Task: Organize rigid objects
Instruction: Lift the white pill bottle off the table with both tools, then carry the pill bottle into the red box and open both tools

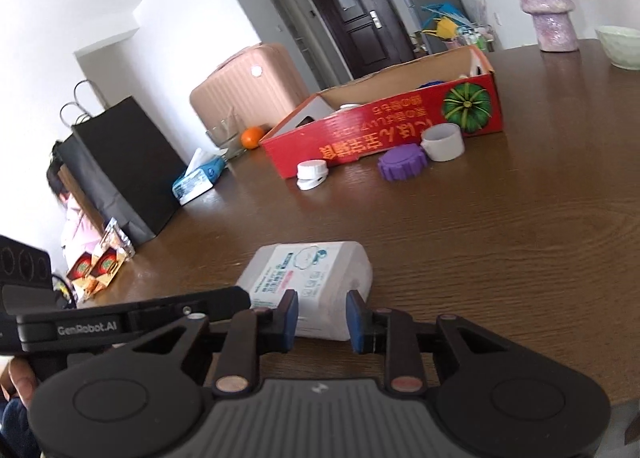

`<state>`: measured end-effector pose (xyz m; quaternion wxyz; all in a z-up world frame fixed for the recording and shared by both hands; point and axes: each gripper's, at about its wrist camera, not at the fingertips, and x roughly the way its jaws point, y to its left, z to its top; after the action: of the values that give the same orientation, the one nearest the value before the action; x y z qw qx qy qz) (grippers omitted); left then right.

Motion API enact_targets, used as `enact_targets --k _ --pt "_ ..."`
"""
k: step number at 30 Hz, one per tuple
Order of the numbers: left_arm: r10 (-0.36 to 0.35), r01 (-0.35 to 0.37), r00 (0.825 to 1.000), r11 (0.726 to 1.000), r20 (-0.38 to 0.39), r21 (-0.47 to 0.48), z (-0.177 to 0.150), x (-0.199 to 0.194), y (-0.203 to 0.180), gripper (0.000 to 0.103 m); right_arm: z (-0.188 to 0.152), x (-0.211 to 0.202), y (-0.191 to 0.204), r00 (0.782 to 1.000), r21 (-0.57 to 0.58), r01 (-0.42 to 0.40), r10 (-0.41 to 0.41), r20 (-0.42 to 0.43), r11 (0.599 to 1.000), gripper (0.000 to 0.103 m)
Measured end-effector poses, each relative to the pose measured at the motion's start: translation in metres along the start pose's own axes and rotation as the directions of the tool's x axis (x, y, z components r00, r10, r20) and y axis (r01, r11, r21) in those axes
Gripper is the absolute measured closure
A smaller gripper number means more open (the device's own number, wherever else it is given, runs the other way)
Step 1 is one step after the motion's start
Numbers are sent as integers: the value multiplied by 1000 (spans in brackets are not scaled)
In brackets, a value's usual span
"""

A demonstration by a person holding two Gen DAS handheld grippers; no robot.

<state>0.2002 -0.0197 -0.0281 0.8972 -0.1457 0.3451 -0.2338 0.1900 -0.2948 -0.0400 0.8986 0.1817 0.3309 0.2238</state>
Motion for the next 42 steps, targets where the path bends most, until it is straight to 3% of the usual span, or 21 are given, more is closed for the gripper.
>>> enact_targets --k 8,14,16,22,25,34,38,42 --pt "34 -34 999 999 6 -35 12 7 11 59 8 9 -10 1000 34 -18 18 7 999 71" --pt "-4 3 1000 999 -14 -52 16 18 15 57 14 19 -17 999 73 -45 45 6 996 71" --pt "-57 54 998 996 -32 -73 17 23 18 64 15 23 -20 997 99 -79 78 6 992 78" --pt "-72 71 997 995 -13 -66 26 27 17 74 26 24 -20 998 86 -65 63 31 994 80" --pt "-92 92 996 994 2 -61 37 31 19 74 36 23 -21 996 74 -69 65 57 995 83" --pt "-57 51 996 996 75 75 111 55 10 74 103 52 -21 991 6 -56 55 123 998 83" --pt "-50 44 996 995 68 90 154 84 15 74 148 76 -33 984 -2 -51 51 173 999 83" --pt "-17 10 998 995 66 99 190 121 22 74 187 112 -50 986 24 -37 32 162 999 83"
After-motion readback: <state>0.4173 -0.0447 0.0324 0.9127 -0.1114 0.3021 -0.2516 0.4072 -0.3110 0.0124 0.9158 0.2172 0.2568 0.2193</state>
